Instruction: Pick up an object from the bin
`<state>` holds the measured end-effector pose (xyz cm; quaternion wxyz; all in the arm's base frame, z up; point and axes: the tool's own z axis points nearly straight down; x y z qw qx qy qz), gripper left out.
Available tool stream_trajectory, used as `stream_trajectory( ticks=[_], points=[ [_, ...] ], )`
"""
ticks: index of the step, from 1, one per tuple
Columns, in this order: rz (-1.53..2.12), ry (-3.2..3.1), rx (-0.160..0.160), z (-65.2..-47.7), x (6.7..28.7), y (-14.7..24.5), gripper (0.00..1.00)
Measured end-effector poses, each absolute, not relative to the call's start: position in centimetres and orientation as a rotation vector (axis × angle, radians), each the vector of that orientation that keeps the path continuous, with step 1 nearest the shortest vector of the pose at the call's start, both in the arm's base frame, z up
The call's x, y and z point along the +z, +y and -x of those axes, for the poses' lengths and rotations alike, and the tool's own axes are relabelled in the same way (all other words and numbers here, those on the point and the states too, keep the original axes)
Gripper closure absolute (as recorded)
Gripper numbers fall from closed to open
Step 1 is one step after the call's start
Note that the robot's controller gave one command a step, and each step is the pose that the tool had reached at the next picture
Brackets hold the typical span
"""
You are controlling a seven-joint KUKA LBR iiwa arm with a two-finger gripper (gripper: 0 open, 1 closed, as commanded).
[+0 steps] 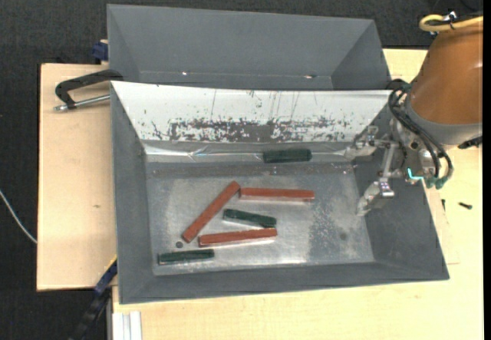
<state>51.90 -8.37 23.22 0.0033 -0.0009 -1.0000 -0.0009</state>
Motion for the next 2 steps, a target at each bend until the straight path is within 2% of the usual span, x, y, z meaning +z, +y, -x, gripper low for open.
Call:
stream_trajectory(
  ticks=[1, 2],
  points=[
    [0.000, -3.143, -0.001, -52.1, 23.6, -8.3, 0.00],
    [-0.096, -3.146, 0.000, -52.7, 17.3, -4.1, 0.00]
  ],
)
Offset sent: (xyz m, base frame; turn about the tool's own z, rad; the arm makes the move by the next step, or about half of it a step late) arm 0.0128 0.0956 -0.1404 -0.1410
